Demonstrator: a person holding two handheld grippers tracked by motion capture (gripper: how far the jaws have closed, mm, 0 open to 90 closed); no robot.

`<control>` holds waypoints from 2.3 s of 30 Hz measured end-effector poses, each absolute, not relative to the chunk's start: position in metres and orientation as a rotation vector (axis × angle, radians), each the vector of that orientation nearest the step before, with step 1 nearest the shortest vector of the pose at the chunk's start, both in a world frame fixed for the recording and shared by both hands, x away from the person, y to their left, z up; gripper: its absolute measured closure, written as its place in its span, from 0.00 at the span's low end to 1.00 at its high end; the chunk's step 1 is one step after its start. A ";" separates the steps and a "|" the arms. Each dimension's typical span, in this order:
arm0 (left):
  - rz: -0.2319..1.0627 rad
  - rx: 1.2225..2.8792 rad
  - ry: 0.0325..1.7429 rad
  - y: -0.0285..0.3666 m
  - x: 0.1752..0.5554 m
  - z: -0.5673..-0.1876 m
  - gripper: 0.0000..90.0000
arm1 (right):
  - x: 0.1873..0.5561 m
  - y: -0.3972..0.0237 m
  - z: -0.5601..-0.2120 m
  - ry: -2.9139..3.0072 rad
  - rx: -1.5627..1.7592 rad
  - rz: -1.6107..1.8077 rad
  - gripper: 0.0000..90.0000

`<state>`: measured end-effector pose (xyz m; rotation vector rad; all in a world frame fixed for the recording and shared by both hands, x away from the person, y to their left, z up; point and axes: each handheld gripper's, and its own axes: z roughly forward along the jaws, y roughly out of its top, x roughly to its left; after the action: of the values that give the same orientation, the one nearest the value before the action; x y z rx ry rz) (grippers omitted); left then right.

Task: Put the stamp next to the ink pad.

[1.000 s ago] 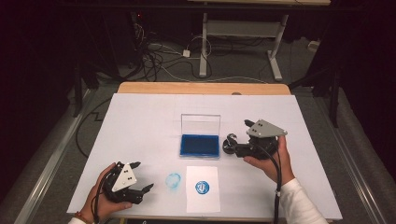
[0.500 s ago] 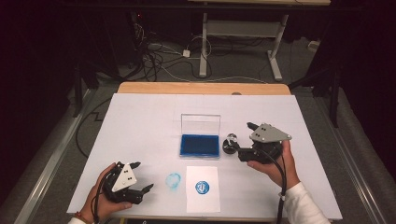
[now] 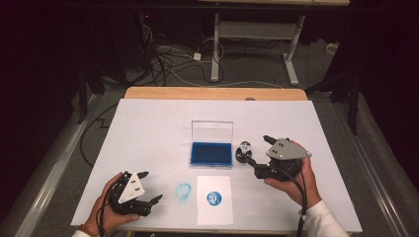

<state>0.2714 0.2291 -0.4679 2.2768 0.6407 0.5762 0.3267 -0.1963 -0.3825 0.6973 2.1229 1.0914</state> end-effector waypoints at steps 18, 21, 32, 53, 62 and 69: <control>0.598 2.287 0.633 0.229 0.271 -0.468 0.17 | 0.304 -0.207 -0.402 2.133 0.672 1.051 0.23; 0.585 2.287 0.640 0.229 0.271 -0.469 0.17 | 0.301 -0.211 -0.407 2.132 0.669 1.058 0.23; 0.579 2.287 0.643 0.228 0.273 -0.469 0.17 | 0.294 -0.231 -0.421 2.096 0.696 1.073 0.23; 0.571 2.250 0.674 0.231 0.276 -0.466 0.17 | 0.281 -0.258 -0.450 2.121 0.787 1.073 0.20; 0.599 2.254 0.653 0.229 0.273 -0.465 0.17 | 0.276 -0.257 -0.453 2.139 0.766 1.072 0.20; 0.602 2.258 0.641 0.230 0.271 -0.465 0.17 | 0.273 -0.254 -0.450 2.129 0.755 1.070 0.20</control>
<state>0.2710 0.2302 -0.4647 2.2578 0.6408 0.6018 0.2726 -0.2545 -0.4495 0.7549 2.1294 1.0701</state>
